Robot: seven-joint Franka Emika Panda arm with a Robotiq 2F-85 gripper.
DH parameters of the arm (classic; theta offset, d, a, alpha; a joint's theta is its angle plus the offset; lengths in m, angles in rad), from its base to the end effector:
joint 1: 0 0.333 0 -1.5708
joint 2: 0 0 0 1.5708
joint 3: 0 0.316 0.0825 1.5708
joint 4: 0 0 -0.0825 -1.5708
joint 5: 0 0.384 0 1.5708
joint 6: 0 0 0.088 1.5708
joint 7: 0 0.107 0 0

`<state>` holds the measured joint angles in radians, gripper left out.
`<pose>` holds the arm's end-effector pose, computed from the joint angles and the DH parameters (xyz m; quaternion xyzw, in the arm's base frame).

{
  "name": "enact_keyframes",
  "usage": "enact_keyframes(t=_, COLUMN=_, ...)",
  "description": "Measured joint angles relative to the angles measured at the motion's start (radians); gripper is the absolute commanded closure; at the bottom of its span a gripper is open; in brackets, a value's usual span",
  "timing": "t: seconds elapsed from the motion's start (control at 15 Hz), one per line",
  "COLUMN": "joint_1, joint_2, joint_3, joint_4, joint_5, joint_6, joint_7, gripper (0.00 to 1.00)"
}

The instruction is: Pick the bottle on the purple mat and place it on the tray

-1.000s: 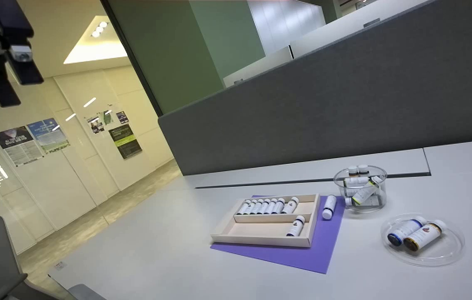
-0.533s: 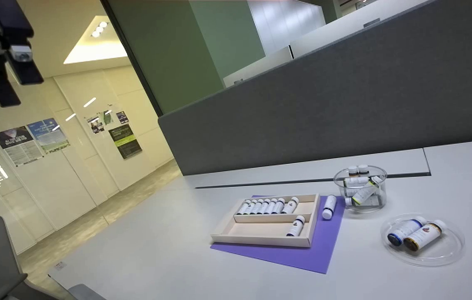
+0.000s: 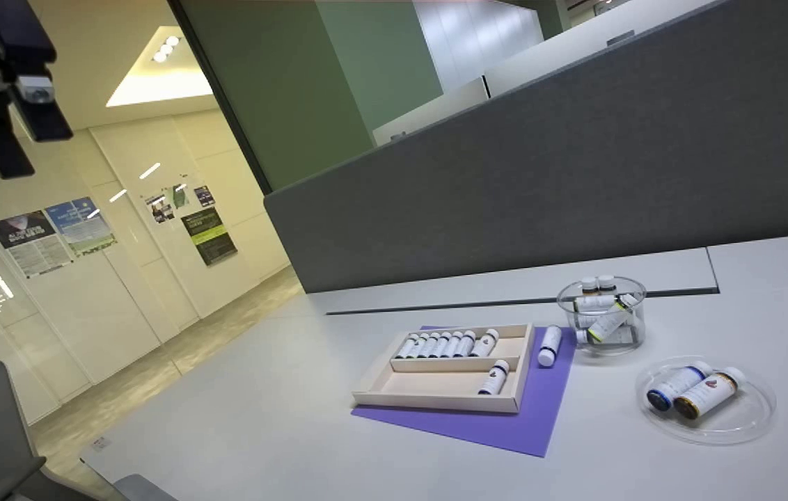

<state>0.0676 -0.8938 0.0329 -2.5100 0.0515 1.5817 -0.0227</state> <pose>0.2750 0.0354 0.5501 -0.9983 -0.0545 0.0178 0.0123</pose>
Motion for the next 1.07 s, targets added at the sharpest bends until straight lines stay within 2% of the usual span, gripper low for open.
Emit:
enact_keyframes(t=0.33, joint_1=0.0, joint_2=0.0, joint_3=0.0, joint_4=0.0, joint_5=0.0, joint_6=0.0, joint_7=0.0, gripper=0.0)
enact_keyframes(t=0.53, joint_1=-0.008, joint_2=0.039, joint_3=0.008, joint_4=-0.001, joint_5=-0.015, joint_6=0.081, joint_7=0.006, gripper=0.0)
enact_keyframes(t=0.8, joint_1=-0.017, joint_2=0.214, joint_3=0.042, joint_4=-0.015, joint_5=-0.039, joint_6=0.338, joint_7=-0.009, gripper=0.0)
enact_keyframes(t=1.07, joint_1=-0.008, joint_2=0.474, joint_3=0.03, joint_4=-0.002, joint_5=-0.039, joint_6=0.631, joint_7=-0.091, gripper=0.0)
